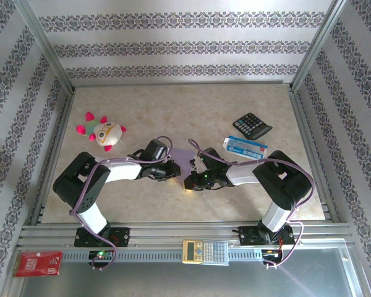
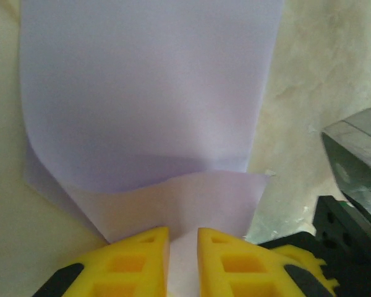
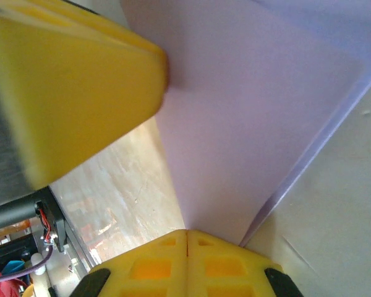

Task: Fold a paper plane with a square sheet of paper (pick it up from the middle)
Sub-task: Third fold the triangle at the center of the table.

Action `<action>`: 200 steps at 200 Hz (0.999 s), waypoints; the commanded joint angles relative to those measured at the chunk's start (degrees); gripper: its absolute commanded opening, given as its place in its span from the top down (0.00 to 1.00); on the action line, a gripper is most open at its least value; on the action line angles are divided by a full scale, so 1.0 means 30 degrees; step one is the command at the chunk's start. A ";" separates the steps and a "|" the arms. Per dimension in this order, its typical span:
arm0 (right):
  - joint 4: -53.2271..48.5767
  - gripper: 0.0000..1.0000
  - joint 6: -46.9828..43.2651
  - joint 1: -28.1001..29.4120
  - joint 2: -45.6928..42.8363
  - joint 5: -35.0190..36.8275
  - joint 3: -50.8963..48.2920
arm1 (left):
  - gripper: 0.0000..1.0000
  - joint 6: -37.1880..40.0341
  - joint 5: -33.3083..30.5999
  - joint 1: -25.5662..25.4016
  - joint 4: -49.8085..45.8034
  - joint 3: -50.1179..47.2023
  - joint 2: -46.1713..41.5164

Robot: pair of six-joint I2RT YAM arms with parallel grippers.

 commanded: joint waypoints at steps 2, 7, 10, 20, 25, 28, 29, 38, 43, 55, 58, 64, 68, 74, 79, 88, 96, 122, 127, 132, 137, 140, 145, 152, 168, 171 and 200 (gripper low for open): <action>-0.3218 1.00 -0.0262 0.0024 0.1012 0.2250 -0.0955 | 0.78 -0.0600 -0.0287 -0.0070 -0.0736 -0.0352 -0.1527; -0.3409 1.00 -0.0314 0.0073 0.0976 0.2357 -0.0908 | 0.78 -0.0656 -0.0290 -0.0081 -0.0736 -0.0471 -0.1707; -0.3487 1.00 -0.0353 0.0094 0.0969 0.2419 -0.0895 | 0.78 -0.0694 -0.0288 -0.0071 -0.0722 -0.0553 -0.1759; -0.3707 1.00 -0.0396 0.0216 0.0983 0.2569 -0.0793 | 0.78 -0.0899 -0.0207 -0.0102 -0.0477 -0.0836 -0.1933; -0.3781 1.00 -0.0396 0.0256 0.1043 0.2651 -0.0736 | 0.78 -0.1046 -0.0136 -0.0099 -0.0329 -0.0962 -0.1960; -0.3896 1.00 -0.0392 0.0282 0.1076 0.2709 -0.0697 | 0.78 -0.1120 -0.0079 -0.0099 -0.0246 -0.1021 -0.1953; -0.3917 1.00 -0.0394 0.0284 0.1081 0.2721 -0.0678 | 0.78 -0.1131 -0.0066 -0.0099 -0.0228 -0.1046 -0.1952; -0.4336 1.00 -0.0480 0.0380 0.1150 0.3008 -0.0504 | 0.78 -0.1278 0.0068 -0.0099 -0.0080 -0.1171 -0.1927; -0.4599 1.00 -0.0509 0.0401 0.1147 0.3248 -0.0415 | 0.78 -0.1338 0.0096 -0.0099 -0.0101 -0.1230 -0.1904; -0.5191 1.00 -0.0473 0.0518 0.0987 0.3919 -0.0338 | 0.78 -0.1429 0.0036 -0.0099 -0.0062 -0.1415 -0.1991; -0.5351 1.00 -0.0431 0.0556 0.0934 0.4123 -0.0296 | 0.78 -0.1449 0.0005 -0.0099 -0.0026 -0.1509 -0.2006; -0.5581 1.00 -0.0363 0.0601 0.0856 0.4369 -0.0263 | 0.78 -0.1487 0.0005 -0.0099 -0.0018 -0.1594 -0.2050; -0.5731 1.00 -0.0321 0.0699 0.0802 0.4550 -0.0225 | 0.78 -0.1519 -0.0017 -0.0099 0.0019 -0.1628 -0.2066; -0.6015 1.00 -0.0279 0.0774 0.0767 0.4852 -0.0133 | 0.79 -0.1549 0.0023 -0.0106 0.0047 -0.1657 -0.2092; -0.6243 1.00 -0.0254 0.0865 0.0777 0.5076 -0.0035 | 0.79 -0.1580 0.0056 -0.0099 0.0054 -0.1665 -0.2076; -0.6599 1.00 -0.0279 0.1021 0.0864 0.5372 0.0150 | 0.80 -0.1611 0.0143 -0.0151 0.0138 -0.1660 -0.2046; -0.6777 1.00 -0.0253 0.1112 0.0978 0.5572 0.0252 | 0.81 -0.1597 0.0233 -0.0207 0.0137 -0.1534 -0.1994; -0.6954 1.00 -0.0163 0.1158 0.1344 0.5916 0.0257 | 0.86 -0.1693 0.0408 -0.0552 0.0064 -0.1201 -0.1781; -0.6933 1.00 -0.0137 0.1139 0.1392 0.5955 0.0235 | 0.87 -0.1770 0.0415 -0.0595 0.0055 -0.1184 -0.1700; -0.6935 1.00 -0.0055 0.1154 0.1450 0.5984 0.0221 | 0.88 -0.1865 0.0373 -0.0630 0.0105 -0.1188 -0.1667; -0.6933 1.00 -0.0017 0.1175 0.1519 0.6008 0.0198 | 0.89 -0.1993 0.0385 -0.0666 0.0181 -0.1183 -0.1578; -0.6927 1.00 0.0007 0.1181 0.1538 0.6036 0.0192 | 0.90 -0.2018 0.0386 -0.0672 0.0253 -0.1181 -0.1535; -0.6892 1.00 0.0009 0.1191 0.1572 0.5987 0.0184 | 0.91 -0.2120 0.0480 -0.0682 0.0407 -0.1173 -0.1444; -0.6925 1.00 0.0021 0.1203 0.1632 0.6003 0.0191 | 0.92 -0.2166 0.0575 -0.0680 0.0543 -0.1066 -0.1290; -0.6897 1.00 0.0056 0.1203 0.1726 0.6015 0.0191 | 0.93 -0.2223 0.0844 -0.0781 0.0774 -0.0831 -0.0932; -0.6908 1.00 0.0071 0.1199 0.1707 0.6004 0.0177 | 0.93 -0.2252 0.0915 -0.0796 0.0837 -0.0781 -0.0883; -0.6913 1.00 0.0042 0.1202 0.1842 0.6030 0.0219 | 0.94 -0.2373 0.1262 -0.1036 0.1299 -0.0433 -0.0271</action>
